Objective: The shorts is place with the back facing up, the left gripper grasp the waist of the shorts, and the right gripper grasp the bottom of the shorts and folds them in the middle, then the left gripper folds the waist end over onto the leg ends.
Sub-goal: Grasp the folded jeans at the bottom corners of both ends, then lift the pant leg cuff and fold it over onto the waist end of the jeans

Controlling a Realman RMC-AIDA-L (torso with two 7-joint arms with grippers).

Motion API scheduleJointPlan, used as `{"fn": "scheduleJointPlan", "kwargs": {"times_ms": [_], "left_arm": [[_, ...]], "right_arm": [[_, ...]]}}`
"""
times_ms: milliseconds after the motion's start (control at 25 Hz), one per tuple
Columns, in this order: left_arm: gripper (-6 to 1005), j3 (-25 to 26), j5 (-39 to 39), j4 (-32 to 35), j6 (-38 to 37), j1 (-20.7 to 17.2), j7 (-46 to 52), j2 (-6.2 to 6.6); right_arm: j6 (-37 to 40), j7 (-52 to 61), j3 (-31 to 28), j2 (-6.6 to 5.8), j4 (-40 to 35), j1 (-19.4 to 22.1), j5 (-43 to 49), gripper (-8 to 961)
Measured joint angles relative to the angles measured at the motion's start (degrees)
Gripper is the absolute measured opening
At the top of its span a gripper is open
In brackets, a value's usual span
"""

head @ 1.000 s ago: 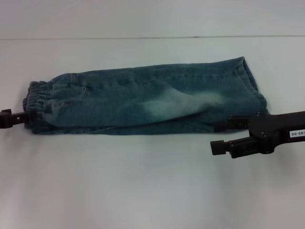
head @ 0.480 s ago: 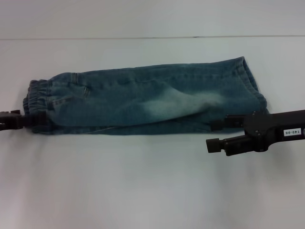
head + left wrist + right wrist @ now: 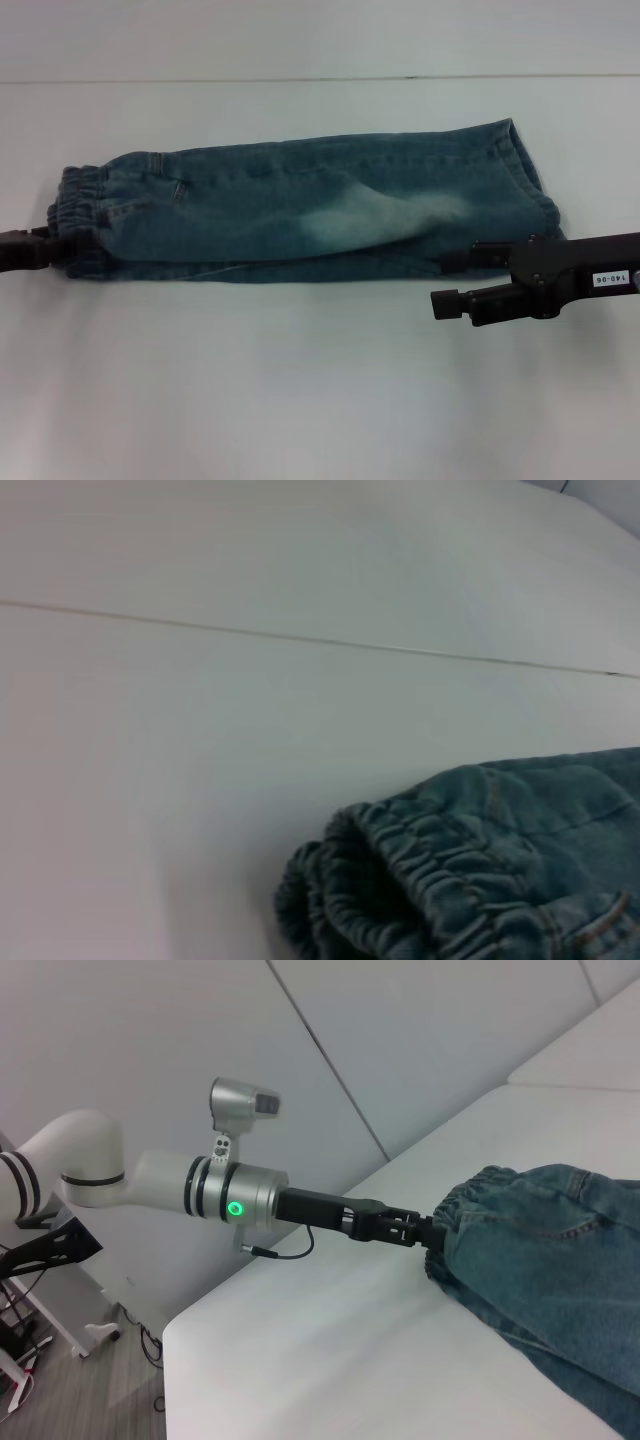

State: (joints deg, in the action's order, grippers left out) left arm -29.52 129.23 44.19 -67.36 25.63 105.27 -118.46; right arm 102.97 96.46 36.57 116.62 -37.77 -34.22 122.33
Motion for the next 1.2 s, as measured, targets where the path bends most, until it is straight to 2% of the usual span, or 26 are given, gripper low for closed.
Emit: {"fn": "scheduleJointPlan", "kwargs": {"times_ms": [80, 720, 800, 1040, 1200], "left_arm": [[825, 0.0, -0.1, 0.3, -0.9, -0.1, -0.3, -0.01], [161, -0.1, -0.5, 0.8, -4.5, 0.2, -2.1, -0.23], [138, 0.0, -0.5, 1.3, -5.6, 0.3, -2.1, -0.12], [104, 0.1, -0.5, 4.5, -10.2, 0.7, -1.3, 0.05], [104, 0.1, -1.0, 7.7, -14.1, 2.2, 1.1, 0.29]], "right_arm": [[-0.1, -0.2, -0.1, 0.00, 0.1, 0.1, 0.0, 955], [-0.6, -1.8, 0.2, 0.21, 0.7, -0.2, -0.1, 954], [-0.6, -2.4, 0.3, 0.30, 0.7, -0.3, 0.1, 954], [-4.2, -7.0, -0.1, 0.63, 2.8, -0.2, -0.3, 867], [-11.1, -13.0, -1.1, 1.01, 6.8, -0.2, -5.0, 689]]}}
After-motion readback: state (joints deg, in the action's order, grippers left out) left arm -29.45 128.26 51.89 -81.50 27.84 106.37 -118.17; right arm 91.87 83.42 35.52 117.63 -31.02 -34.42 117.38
